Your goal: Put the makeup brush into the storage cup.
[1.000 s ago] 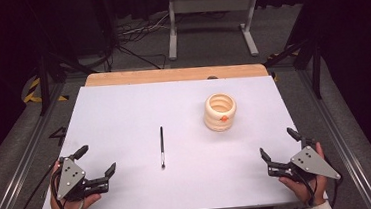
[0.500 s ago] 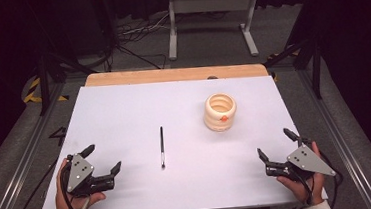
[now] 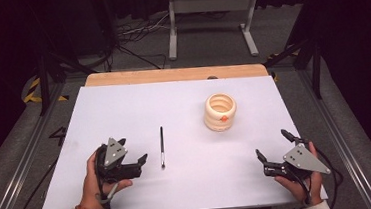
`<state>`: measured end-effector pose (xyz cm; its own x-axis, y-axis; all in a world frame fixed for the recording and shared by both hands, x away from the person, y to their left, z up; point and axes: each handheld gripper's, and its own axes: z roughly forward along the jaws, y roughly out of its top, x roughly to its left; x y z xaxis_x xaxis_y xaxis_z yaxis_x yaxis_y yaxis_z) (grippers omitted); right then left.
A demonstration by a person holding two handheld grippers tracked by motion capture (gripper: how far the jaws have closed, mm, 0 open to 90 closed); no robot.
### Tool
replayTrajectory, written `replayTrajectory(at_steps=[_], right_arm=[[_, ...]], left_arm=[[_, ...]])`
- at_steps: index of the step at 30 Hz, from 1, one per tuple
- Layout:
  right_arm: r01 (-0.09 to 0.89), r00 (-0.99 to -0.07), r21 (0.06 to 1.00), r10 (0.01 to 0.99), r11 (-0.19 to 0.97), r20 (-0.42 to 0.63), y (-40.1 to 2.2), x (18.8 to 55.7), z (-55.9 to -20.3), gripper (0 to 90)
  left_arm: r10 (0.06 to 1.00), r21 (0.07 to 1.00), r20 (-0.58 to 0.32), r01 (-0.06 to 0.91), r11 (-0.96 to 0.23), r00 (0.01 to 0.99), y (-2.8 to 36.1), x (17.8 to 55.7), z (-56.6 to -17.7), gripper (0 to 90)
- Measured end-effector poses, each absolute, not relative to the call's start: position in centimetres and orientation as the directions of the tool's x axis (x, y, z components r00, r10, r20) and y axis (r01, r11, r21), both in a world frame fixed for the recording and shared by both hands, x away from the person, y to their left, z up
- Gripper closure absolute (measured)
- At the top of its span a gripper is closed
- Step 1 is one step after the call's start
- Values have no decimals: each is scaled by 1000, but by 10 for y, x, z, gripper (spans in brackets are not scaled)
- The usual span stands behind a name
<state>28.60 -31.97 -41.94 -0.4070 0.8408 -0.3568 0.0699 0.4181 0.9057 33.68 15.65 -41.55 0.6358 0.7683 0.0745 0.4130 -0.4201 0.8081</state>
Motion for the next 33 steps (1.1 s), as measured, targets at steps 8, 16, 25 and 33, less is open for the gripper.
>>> replayTrajectory(at_steps=[8,16,25,33], right_arm=[[94,-411,895,836,436,-364,-319,288,-422,52],[111,-414,891,836,440,-361,-320,290,-424,55],[123,-415,888,836,443,-359,-319,292,-425,59],[129,-421,886,833,446,-358,-318,292,-426,62]], left_arm=[[758,642,-57,606,-470,649,123,369,-420,264],[787,480,-127,732,-483,603,105,396,-425,384],[807,359,-161,796,-487,567,88,415,-431,447],[802,295,-43,774,-560,596,74,417,-429,548]])
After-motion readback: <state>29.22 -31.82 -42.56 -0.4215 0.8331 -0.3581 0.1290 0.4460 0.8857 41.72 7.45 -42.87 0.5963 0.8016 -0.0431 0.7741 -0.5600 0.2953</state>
